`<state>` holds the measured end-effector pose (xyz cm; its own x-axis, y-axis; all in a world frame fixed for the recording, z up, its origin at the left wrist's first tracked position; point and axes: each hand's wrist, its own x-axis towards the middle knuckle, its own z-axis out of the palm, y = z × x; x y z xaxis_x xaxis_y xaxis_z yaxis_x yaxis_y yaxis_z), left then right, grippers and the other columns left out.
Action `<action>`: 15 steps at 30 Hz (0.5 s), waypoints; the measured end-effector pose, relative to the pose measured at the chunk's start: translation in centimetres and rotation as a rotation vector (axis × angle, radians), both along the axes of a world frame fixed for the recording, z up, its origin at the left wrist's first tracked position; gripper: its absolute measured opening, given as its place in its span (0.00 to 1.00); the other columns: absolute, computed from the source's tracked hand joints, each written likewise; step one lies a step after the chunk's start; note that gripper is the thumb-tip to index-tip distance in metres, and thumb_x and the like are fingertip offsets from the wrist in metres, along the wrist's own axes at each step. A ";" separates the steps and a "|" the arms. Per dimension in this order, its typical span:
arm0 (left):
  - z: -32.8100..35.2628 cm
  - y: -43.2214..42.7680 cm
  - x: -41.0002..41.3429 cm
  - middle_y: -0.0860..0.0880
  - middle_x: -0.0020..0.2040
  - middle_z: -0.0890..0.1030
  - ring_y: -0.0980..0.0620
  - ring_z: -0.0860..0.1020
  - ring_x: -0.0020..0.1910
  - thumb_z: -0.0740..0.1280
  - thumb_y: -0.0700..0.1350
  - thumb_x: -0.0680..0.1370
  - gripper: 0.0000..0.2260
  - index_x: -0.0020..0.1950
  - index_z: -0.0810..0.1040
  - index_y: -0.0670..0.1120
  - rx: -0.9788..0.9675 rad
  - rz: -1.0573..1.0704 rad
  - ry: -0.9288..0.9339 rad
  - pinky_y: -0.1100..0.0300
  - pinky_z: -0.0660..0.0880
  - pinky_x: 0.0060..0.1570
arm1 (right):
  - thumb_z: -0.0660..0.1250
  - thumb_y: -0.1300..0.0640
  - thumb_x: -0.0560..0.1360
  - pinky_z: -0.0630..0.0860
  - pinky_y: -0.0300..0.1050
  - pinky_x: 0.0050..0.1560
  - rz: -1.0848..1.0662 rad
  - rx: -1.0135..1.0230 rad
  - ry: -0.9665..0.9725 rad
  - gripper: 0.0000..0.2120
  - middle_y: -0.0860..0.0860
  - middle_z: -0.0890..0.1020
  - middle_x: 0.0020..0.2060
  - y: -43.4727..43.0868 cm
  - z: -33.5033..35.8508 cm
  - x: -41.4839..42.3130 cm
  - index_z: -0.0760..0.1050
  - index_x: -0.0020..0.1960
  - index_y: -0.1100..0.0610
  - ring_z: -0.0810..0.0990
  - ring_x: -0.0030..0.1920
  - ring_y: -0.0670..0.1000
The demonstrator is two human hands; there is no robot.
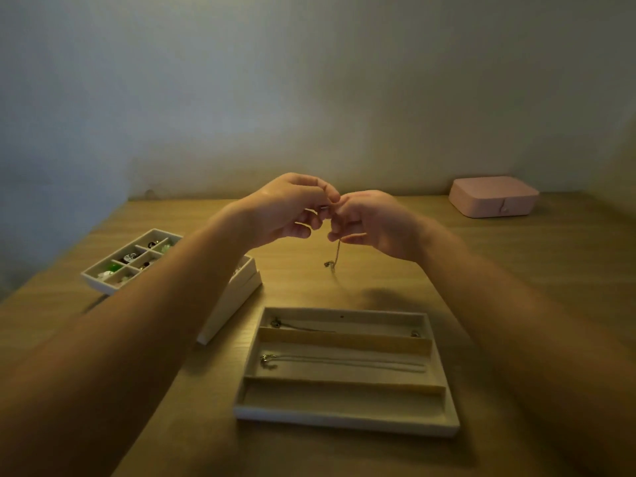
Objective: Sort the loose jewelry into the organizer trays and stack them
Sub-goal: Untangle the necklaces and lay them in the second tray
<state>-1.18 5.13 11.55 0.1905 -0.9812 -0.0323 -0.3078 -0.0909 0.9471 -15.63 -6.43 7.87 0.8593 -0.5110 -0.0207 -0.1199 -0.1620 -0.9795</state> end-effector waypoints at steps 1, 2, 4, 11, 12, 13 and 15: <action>0.3 0.3 -0.1 0.47 0.37 0.77 0.53 0.73 0.33 0.61 0.38 0.82 0.08 0.51 0.80 0.42 0.000 -0.006 -0.008 0.61 0.71 0.35 | 0.61 0.59 0.82 0.76 0.54 0.58 0.001 0.000 -0.009 0.08 0.51 0.80 0.37 0.2 0.4 -0.3 0.79 0.51 0.60 0.82 0.43 0.51; 0.4 0.5 -0.3 0.47 0.37 0.77 0.53 0.73 0.33 0.62 0.38 0.83 0.08 0.52 0.80 0.42 0.005 -0.013 -0.017 0.61 0.71 0.35 | 0.61 0.59 0.82 0.77 0.53 0.56 0.003 0.000 -0.013 0.08 0.50 0.79 0.36 0.4 0.8 -0.7 0.78 0.50 0.60 0.82 0.42 0.50; 0.8 1.0 -0.6 0.48 0.37 0.78 0.53 0.74 0.33 0.63 0.39 0.83 0.06 0.54 0.80 0.42 0.008 -0.007 -0.040 0.61 0.72 0.35 | 0.62 0.58 0.82 0.77 0.50 0.52 0.010 -0.004 -0.008 0.09 0.50 0.78 0.35 0.9 1.4 -1.4 0.78 0.48 0.59 0.81 0.40 0.50; 1.6 2.5 -1.0 0.46 0.40 0.80 0.51 0.76 0.39 0.71 0.46 0.76 0.09 0.55 0.83 0.43 0.004 -0.053 -0.114 0.58 0.75 0.40 | 0.67 0.56 0.81 0.81 0.51 0.56 0.061 -0.019 0.036 0.06 0.52 0.81 0.39 1.7 2.4 -3.1 0.80 0.50 0.58 0.84 0.44 0.52; 1.7 2.7 -1.1 0.45 0.41 0.80 0.51 0.77 0.39 0.72 0.47 0.75 0.12 0.55 0.82 0.43 0.015 -0.060 -0.130 0.58 0.75 0.40 | 0.68 0.56 0.81 0.82 0.50 0.56 0.058 -0.028 0.036 0.06 0.52 0.82 0.41 1.8 2.4 -3.2 0.80 0.51 0.58 0.85 0.46 0.52; 1.8 2.8 -1.2 0.45 0.41 0.80 0.51 0.77 0.38 0.73 0.48 0.72 0.15 0.56 0.82 0.43 0.029 -0.068 -0.139 0.58 0.75 0.39 | 0.68 0.55 0.80 0.82 0.50 0.55 0.049 -0.039 0.034 0.06 0.52 0.83 0.43 1.9 2.3 -3.1 0.80 0.51 0.58 0.86 0.47 0.52; 2.0 2.9 -1.4 0.46 0.40 0.80 0.52 0.77 0.37 0.74 0.50 0.69 0.19 0.57 0.82 0.43 0.063 -0.080 -0.150 0.59 0.74 0.38 | 0.69 0.54 0.80 0.83 0.48 0.55 0.016 -0.074 0.026 0.07 0.52 0.84 0.46 2.0 2.2 -3.0 0.81 0.52 0.58 0.85 0.50 0.52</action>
<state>-2.54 8.07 13.56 0.1193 -0.9903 -0.0716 -0.4538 -0.1185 0.8832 -18.60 -4.45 10.09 0.8670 -0.4983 -0.0056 -0.1418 -0.2359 -0.9614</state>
